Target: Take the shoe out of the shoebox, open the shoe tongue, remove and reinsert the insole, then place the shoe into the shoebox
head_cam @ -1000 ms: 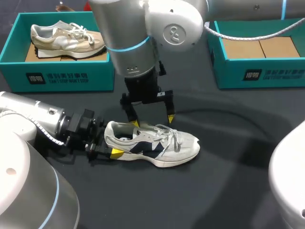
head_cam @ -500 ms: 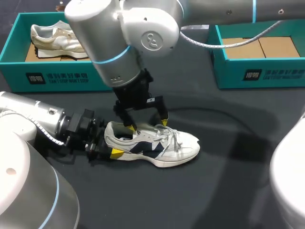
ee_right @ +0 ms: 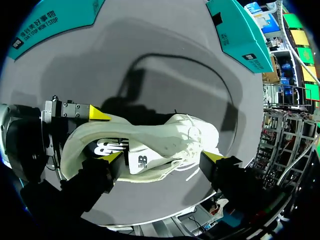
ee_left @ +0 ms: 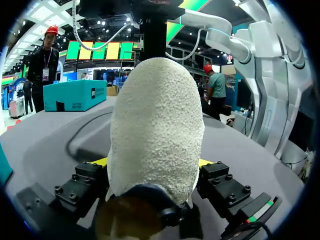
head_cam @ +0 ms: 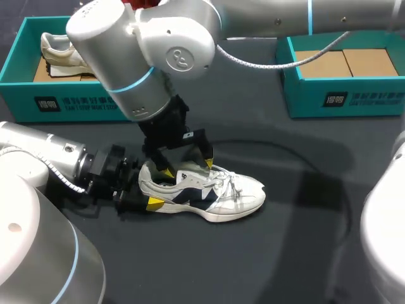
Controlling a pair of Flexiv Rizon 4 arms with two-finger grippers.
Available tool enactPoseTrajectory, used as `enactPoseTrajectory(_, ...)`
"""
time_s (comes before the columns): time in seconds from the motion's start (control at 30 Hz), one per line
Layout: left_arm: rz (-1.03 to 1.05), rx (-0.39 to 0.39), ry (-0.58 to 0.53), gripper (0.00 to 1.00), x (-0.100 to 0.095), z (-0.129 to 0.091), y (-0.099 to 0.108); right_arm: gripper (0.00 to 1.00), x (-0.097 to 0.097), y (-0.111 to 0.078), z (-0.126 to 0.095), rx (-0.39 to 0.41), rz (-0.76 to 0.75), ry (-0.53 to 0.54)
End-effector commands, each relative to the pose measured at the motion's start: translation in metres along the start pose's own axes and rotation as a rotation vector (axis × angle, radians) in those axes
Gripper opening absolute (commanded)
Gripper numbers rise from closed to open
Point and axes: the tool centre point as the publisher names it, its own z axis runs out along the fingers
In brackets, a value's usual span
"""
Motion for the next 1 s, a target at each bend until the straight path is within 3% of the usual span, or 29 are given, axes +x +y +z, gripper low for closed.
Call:
enactPoseTrajectory(0.03,-0.001,0.000,0.000,0.00,0.000,0.001,0.003,1.00,0.009,-0.004,0.000,-0.013,0.009,-0.045)
enactPoseTrajectory(0.53,-0.001,0.000,0.000,0.00,0.000,0.001,0.003,1.00,0.011,-0.003,0.009,-0.048,0.020,-0.079)
enactPoseTrajectory(1.0,-0.001,0.000,0.000,0.00,0.000,0.001,0.003,1.00,-0.003,-0.010,0.027,-0.080,0.061,-0.078)
